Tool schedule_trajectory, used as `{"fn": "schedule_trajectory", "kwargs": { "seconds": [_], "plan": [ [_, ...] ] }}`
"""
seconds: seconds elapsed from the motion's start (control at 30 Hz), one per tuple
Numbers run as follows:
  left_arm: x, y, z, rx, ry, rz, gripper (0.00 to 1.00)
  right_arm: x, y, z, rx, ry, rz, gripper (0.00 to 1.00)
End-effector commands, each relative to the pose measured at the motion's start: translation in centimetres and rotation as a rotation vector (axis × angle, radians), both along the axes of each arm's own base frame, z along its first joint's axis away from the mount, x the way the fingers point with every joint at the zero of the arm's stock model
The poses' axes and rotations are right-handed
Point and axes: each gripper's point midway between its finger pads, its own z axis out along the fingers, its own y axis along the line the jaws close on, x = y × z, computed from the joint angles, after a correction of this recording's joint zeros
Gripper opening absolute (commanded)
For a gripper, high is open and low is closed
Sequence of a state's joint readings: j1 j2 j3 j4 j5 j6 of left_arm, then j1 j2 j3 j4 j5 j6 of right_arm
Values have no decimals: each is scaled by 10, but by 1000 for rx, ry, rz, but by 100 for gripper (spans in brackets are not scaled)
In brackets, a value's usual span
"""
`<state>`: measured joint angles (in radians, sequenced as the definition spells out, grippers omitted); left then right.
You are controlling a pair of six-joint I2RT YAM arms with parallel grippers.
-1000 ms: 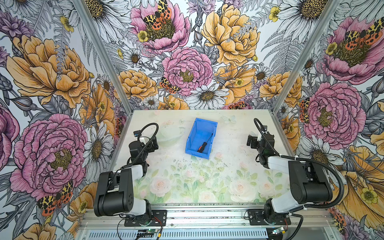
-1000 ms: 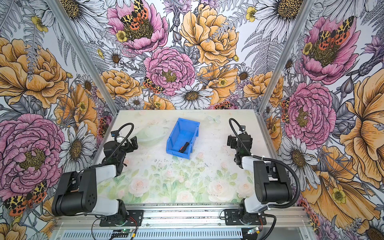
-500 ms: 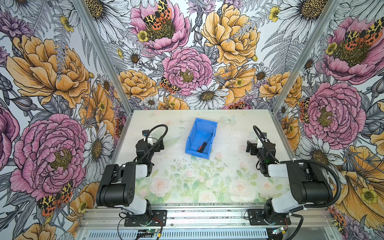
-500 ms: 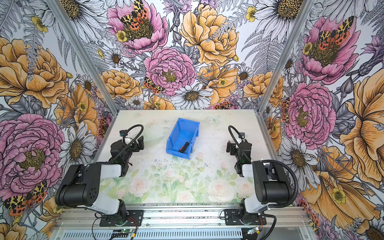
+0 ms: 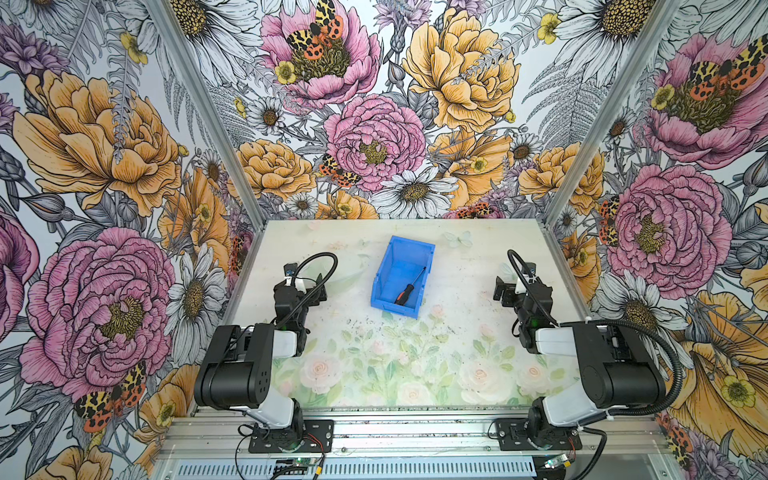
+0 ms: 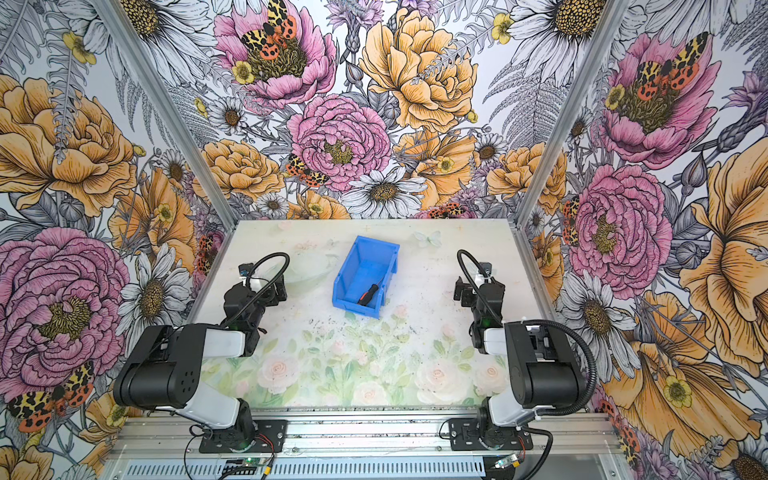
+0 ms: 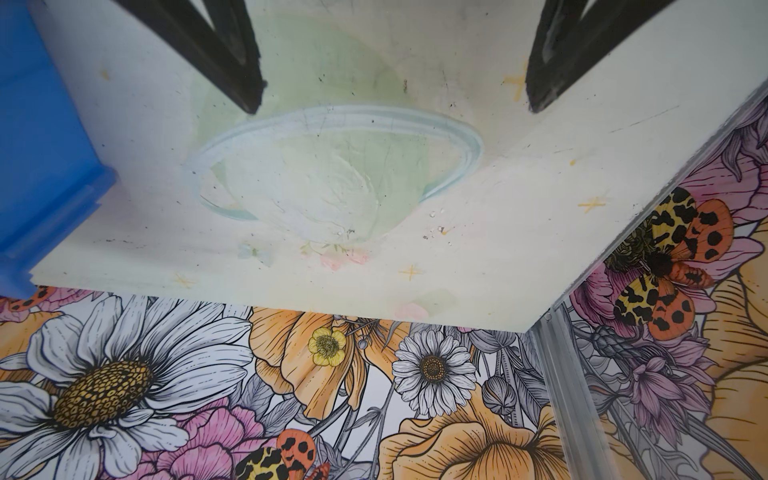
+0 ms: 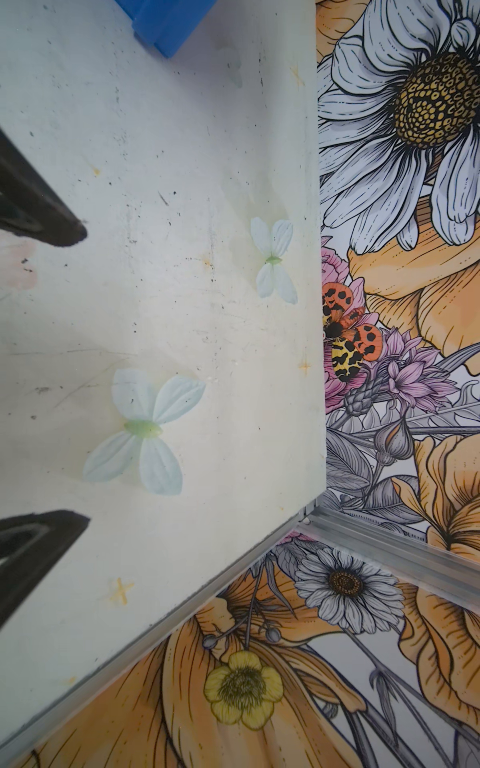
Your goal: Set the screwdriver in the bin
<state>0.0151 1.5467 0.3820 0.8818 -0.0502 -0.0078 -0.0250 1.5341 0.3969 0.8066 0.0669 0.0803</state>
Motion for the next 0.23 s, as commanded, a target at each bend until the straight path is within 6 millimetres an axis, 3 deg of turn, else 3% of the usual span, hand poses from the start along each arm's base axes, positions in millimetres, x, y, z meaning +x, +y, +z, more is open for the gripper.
{"fn": "schedule_trajectory", "kwargs": {
  "seconds": [0.0, 0.2],
  "plan": [
    [2, 1, 9, 27, -36, 12, 99, 4, -1, 11, -6, -44, -9, 100],
    [2, 1, 10, 28, -40, 14, 99, 3, -1, 11, -5, -46, -10, 100]
  ]
}}
